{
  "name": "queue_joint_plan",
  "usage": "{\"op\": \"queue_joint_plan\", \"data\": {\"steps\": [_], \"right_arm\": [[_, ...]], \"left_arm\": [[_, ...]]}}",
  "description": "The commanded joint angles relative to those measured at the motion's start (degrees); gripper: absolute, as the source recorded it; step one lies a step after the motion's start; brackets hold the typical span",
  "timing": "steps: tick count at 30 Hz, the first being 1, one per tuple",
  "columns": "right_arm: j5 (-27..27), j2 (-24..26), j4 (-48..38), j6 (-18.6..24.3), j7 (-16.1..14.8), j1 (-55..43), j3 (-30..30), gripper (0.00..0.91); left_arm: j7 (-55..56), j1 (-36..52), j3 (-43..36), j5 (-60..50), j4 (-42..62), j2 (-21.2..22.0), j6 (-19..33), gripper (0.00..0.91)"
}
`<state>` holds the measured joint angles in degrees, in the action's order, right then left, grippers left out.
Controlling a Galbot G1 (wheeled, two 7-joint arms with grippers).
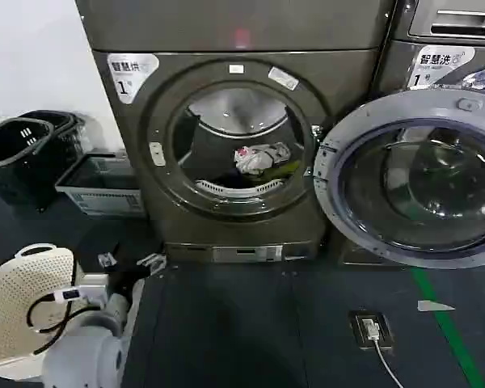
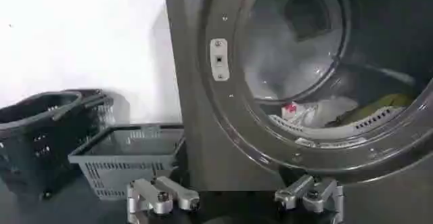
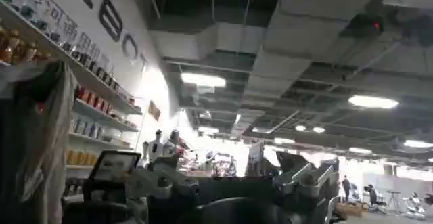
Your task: Grasp the clothes from the dryer.
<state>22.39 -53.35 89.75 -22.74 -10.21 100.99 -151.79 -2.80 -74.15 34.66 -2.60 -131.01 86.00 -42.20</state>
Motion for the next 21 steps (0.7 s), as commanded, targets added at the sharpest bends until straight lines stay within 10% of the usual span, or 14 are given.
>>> {"op": "queue_joint_plan", "data": {"steps": [1, 21], "right_arm": [[2.7, -0.1, -1.0, 4.8, 1.4, -0.2, 0.8, 0.907], [3.1, -0.4, -1.4, 4.4, 2.5, -0.7, 1.1, 0.907]], "left_arm": [[-0.2, -0.1, -0.2, -0.4, 0.0, 0.1, -2.8, 0.907], [-0.3, -0.4, -0.5, -0.9, -0.1, 0.0, -2.8, 0.907]]}}
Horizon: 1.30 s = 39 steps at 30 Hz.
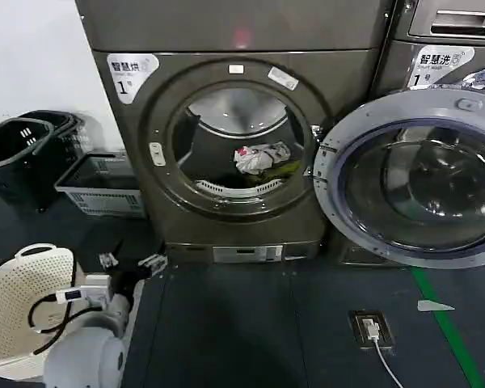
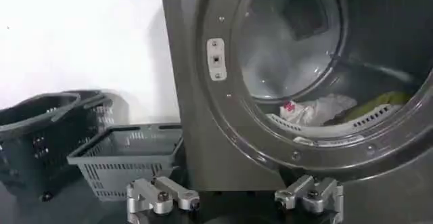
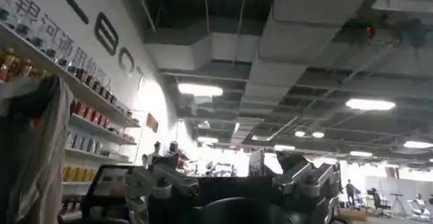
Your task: Grasp the clothes from the dryer.
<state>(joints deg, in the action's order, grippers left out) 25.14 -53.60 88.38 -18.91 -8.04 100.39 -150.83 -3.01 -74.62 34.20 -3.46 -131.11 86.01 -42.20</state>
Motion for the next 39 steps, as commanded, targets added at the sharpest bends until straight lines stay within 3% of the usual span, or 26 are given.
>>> {"op": "queue_joint_plan", "data": {"steps": [1, 39], "right_arm": [[0.4, -0.1, -0.1, 0.5, 0.4, -0.1, 0.2, 0.907], [0.5, -0.8, -0.8, 0.6, 0.8, -0.3, -0.1, 0.907]], "left_arm": [[-0.1, 0.0, -0.1, 0.0, 0.0, 0.0, -2.8, 0.907], [0.9, 0.1, -0.8, 3.0, 0.8, 0.5, -2.8, 0.907]]}}
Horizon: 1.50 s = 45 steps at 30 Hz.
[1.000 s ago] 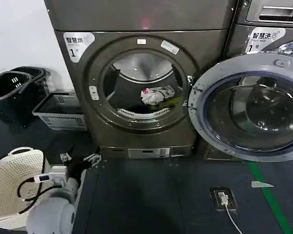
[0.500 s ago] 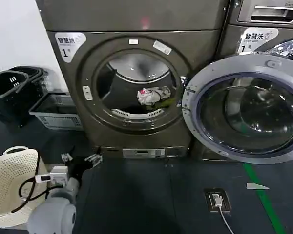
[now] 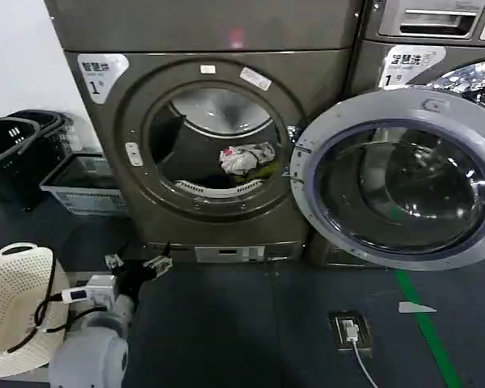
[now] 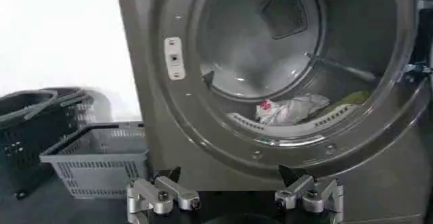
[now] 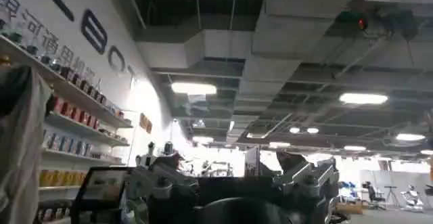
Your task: Grasp the clothes from the dryer.
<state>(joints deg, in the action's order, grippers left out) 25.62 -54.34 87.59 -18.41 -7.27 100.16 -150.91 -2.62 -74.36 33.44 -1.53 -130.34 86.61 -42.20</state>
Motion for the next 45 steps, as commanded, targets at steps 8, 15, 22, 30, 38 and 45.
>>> {"op": "queue_joint_plan", "data": {"steps": [8, 15, 22, 30, 38, 45], "right_arm": [[0.0, -0.2, 0.0, 0.2, 0.0, 0.0, -0.2, 0.907], [0.2, -0.3, -1.2, 1.7, 0.9, 0.2, -0.8, 0.907], [1.0, -0.7, -1.3, 2.7, 2.1, 0.2, -1.0, 0.907], [2.6, 0.2, -1.6, 2.9, 3.4, 1.0, -2.3, 0.907], [2.8, 0.3, -2.4, 2.7, 3.8, 1.0, -2.6, 0.907], [2.7, 0.2, -2.8, 3.0, 3.8, 1.5, -2.9, 0.907]], "left_arm": [[0.2, -0.2, -0.2, 0.0, 0.0, -0.2, -2.8, 0.907], [-0.4, -0.3, -0.5, -0.8, -0.3, -0.2, -2.8, 0.907], [-0.5, -0.3, -1.0, -1.1, -0.5, -0.1, -2.8, 0.907], [-0.8, -0.5, -1.2, -1.1, -0.3, -0.4, -2.8, 0.907], [-1.0, 0.1, -1.1, -1.2, 0.1, -0.5, -2.8, 0.907], [-0.9, 0.3, -1.7, -1.2, 0.3, -0.5, -2.8, 0.907]]}}
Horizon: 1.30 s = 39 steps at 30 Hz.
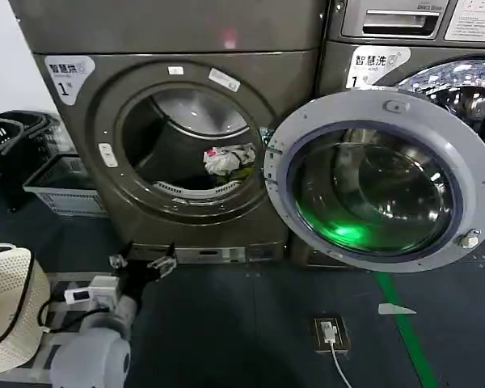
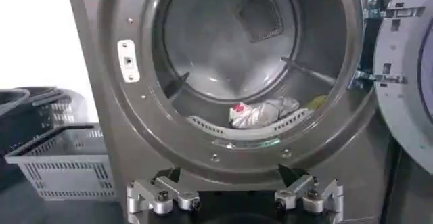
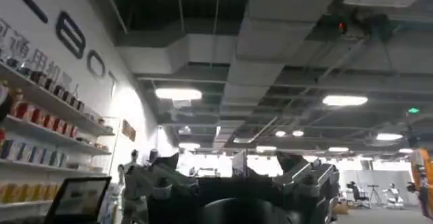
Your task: Grasp the clothes from the dryer.
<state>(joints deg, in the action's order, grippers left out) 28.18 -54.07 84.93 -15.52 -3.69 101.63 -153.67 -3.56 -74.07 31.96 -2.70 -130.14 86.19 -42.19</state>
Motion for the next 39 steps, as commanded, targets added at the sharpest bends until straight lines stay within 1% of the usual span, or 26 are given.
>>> {"op": "queue_joint_plan", "data": {"steps": [1, 7, 39], "right_arm": [[0.2, -0.1, -0.1, 0.0, 0.3, 0.0, -0.1, 0.907], [0.3, 0.0, 0.1, 0.0, 0.3, 0.3, -0.2, 0.907], [0.0, -1.2, -0.1, 0.3, 0.3, -0.4, 0.1, 0.907]], "left_arm": [[0.1, 0.0, -0.2, 0.0, 0.1, -0.1, -2.8, 0.907], [0.1, -0.1, -0.3, 1.4, 0.2, -0.2, -2.8, 0.907], [-0.3, -0.1, -0.9, 0.9, 0.7, -0.2, -2.8, 0.907]]}}
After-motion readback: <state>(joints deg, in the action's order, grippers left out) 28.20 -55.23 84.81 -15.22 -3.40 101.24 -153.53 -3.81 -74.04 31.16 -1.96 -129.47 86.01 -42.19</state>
